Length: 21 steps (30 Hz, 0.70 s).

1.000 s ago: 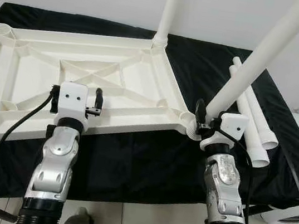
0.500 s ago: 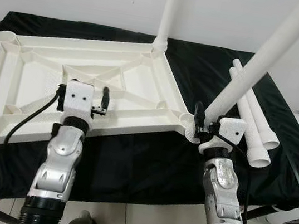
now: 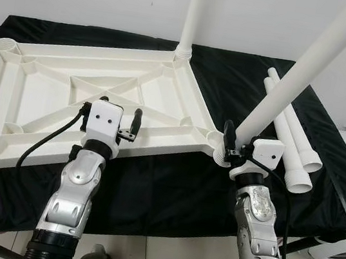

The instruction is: Building children table

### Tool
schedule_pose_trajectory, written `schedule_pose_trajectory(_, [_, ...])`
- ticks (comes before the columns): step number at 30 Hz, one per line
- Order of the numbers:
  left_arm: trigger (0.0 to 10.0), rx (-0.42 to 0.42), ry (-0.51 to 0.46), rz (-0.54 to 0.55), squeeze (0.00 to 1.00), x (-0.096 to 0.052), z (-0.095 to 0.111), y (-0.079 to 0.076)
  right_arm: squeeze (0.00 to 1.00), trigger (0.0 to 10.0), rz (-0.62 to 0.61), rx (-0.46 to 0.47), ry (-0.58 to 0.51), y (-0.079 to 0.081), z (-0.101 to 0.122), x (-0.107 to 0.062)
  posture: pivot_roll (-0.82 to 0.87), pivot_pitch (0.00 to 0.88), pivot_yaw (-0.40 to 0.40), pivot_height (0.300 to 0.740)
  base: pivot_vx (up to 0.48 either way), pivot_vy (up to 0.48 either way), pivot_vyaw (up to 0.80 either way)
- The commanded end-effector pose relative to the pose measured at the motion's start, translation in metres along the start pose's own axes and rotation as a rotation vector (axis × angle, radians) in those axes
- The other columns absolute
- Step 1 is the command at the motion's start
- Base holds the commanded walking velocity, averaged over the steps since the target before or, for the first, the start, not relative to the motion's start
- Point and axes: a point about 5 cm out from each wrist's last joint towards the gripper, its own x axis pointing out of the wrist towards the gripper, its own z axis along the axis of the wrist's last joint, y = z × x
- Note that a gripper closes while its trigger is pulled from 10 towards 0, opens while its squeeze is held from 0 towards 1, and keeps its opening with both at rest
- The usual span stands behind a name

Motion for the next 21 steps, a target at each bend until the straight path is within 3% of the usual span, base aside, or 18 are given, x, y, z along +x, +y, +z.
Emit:
schedule_pose_trajectory(1, [10.0, -0.005, 0.0, -0.006, 0.0, -0.0002, -0.0016, -0.0007, 0.0, 10.0, 0.005, 0.002, 0.035, -0.0005, -0.0058, -0.003, 0.03, 0.011, -0.029, 0.74, 0.0, 0.0, 0.0])
schedule_pose_trajectory(21, [10.0, -0.012, -0.007, -0.037, 0.0, 0.0064, -0.0024, -0.0027, 0.0, 10.0, -0.015, 0.002, 0.032, -0.0067, -0.0053, -0.006, -0.01, 0.0, -0.002, 0.74, 0.0, 0.0, 0.0])
